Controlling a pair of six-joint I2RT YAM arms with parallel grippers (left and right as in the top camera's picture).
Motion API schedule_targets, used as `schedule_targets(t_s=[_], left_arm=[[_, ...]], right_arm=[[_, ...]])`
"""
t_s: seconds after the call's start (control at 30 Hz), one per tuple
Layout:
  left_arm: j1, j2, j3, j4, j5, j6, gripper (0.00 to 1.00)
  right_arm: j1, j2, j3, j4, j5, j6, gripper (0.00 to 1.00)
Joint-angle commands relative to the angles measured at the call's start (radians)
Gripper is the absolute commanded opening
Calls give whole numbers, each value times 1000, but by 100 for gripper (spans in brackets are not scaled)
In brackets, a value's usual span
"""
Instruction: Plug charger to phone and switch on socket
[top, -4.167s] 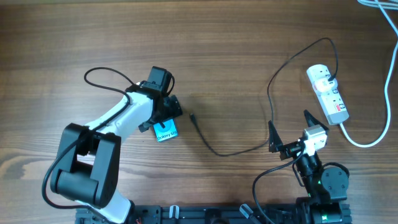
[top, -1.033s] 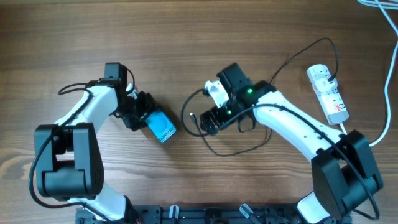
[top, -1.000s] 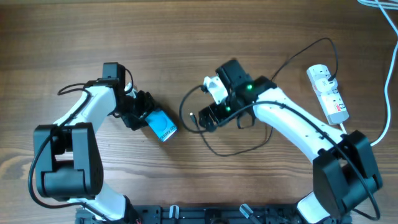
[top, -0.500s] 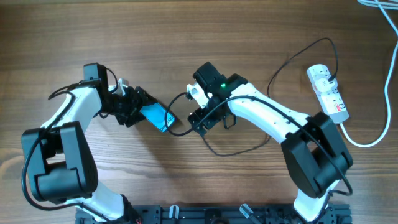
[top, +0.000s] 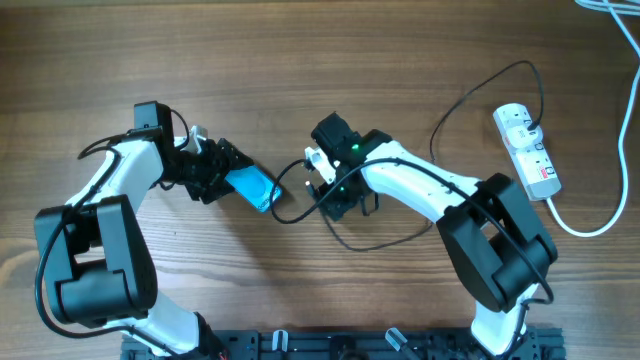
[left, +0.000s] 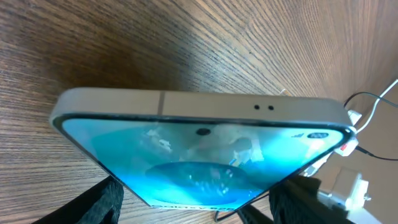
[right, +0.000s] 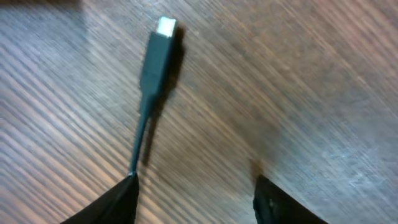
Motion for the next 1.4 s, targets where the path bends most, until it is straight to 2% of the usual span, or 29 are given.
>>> schedule_targets(t_s=[0.0,0.17,0.2,0.23,0.27,0.33,0.43,0.5,0.6,0.63,0.7,0.97,1.07,1.17,1.2,1.27,1.37], left_arm=[[3,6,17,3,42,20,71],[3,6,17,5,42,19,71],[3,6,17,7,42,20,71],[3,6,17,8,42,19,71],[3,6,17,7,42,19,71],[3,6,17,7,42,20,71],[3,6,17,7,42,19,71],[3,6,17,5,42,20,71],[3,6,17,3,47,23,71],[3,6,17,3,65,35,72],[3,6,17,3,102,61,72],[3,6,17,3,101,61,72],[3,6,17,3,101,61,72],[3,6,17,3,101,61,73],[3,6,17,3,101,61,74],[3,6,17,3,101,61,75],[3,6,17,4,100,61,75]], right_arm=[[35,39,-44,-2,13,61,58],[105,39,-44,-17,14,27,57],[111,39,-44,-16,26,27,55],[114,39,-44,-13,78,35,43],[114,39,-44,-5,183,86,48],[113,38,-24,-13,186,82,63],[109,28,159,-172,159,54,69],[89,10,258,-216,6,-4,71],[14,25,270,-77,-311,-48,76],[5,33,270,-49,-346,-48,76],[3,55,267,12,-373,-48,74],[34,183,257,246,-423,-44,73],[45,192,257,292,-423,-43,62],[48,192,257,317,-423,33,52],[48,192,257,325,-422,70,43],[48,193,254,317,-397,84,39],[51,193,219,333,-362,83,38]])
